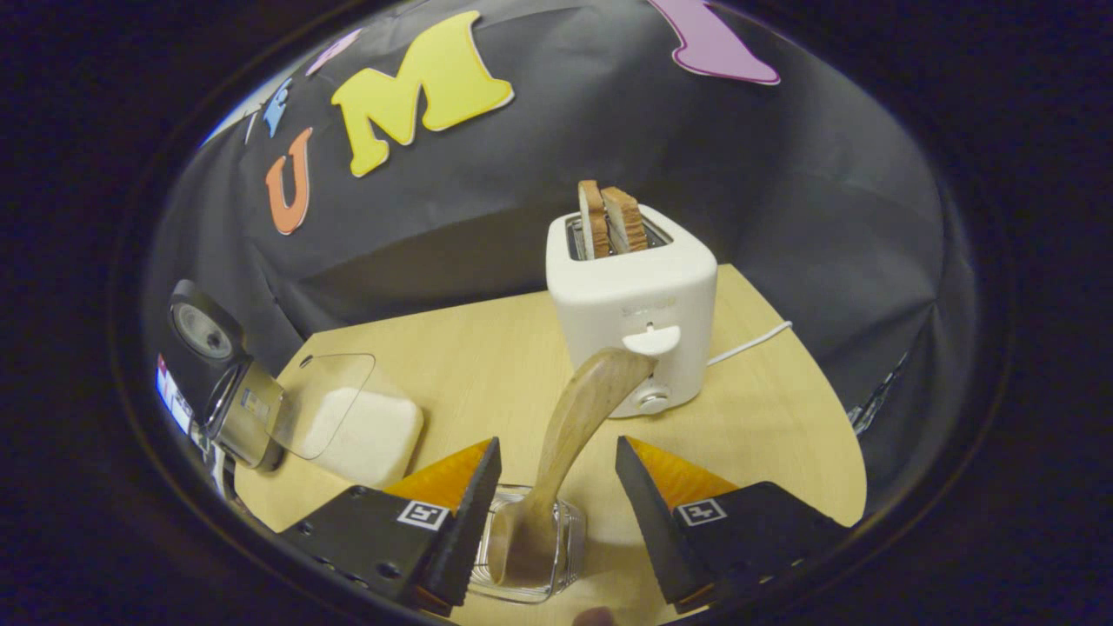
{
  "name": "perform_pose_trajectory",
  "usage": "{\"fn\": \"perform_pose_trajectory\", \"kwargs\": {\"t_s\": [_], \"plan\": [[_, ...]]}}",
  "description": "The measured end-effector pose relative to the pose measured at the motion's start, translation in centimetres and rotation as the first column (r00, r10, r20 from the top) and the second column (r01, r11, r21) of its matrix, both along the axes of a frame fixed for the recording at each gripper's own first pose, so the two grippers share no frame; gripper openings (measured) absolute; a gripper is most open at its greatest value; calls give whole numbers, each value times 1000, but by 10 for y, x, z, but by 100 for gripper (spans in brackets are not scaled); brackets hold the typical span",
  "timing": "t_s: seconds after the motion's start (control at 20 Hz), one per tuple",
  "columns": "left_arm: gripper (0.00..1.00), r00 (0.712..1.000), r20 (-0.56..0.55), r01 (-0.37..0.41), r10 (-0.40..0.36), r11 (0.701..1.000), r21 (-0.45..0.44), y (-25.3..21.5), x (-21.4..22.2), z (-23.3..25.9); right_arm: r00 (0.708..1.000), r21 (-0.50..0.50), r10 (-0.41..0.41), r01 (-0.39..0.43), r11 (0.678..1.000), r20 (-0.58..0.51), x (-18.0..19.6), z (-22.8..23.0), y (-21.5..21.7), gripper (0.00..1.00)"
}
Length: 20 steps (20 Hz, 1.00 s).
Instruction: Close the left gripper, press the button to open the rice cooker; take a wooden spoon from the chopstick holder with the right hand, scoop a spoonful of rice and pour it into the rice cooker, then put the wooden spoon back into the chopstick holder.
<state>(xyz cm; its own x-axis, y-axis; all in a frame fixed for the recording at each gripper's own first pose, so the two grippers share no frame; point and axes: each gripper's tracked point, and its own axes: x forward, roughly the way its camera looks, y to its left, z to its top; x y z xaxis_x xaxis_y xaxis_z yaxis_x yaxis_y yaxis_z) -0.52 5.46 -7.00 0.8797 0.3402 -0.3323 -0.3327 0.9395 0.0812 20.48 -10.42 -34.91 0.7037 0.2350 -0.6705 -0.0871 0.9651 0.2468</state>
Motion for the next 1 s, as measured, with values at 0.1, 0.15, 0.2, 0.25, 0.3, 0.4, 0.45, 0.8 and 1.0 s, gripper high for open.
{"fn": "perform_pose_trajectory", "kwargs": {"t_s": [0.1, 0.15, 0.2, 0.25, 0.3, 0.4, 0.45, 0.8, 1.0], "plan": [[100, 1000, -3, -2, 2, 1000, 11, 0, 0, 1, 1000, 26, -19, 20, 999, -17, 5, -5, 1, 75], [100, 1000, -6, -1, 1, 1000, 15, -2, 1, 1, 999, 45, -17, 19, 999, -28, 4, -6, 4, 48], [100, 1000, -4, 1, -1, 1000, 17, -3, 3, 2, 999, 57, -15, 18, 998, -44, 4, -10, 7, 52], [100, 1000, -4, 4, -4, 1000, 18, -3, 4, 3, 998, 63, -15, 19, 998, -55, 4, -13, 8, 47], [100, 1000, -4, 6, -6, 1000, 20, -4, 4, 3, 998, 88, -10, 15, 996, -56, 2, -11, 11, 47], [100, 1000, -1, 11, -11, 1000, 25, -5, 5, 3, 998, 115, -12, 18, 993, -59, 1, -5, 15, 15], [100, 1000, -1, 14, -14, 1000, 25, -4, 6, 3, 998, 111, -7, 13, 994, -54, 3, -7, 19, 8], [100, 1000, 5, 24, -24, 1000, 12, -4, 11, 5, 1000, 97, -15, 13, 995, 15, -4, 27, 16, 2], [100, 999, 18, 33, -33, 999, -4, -2, 14, 4, 994, 51, -43, 38, 998, 103, -6, 65, 12, 2]]}}
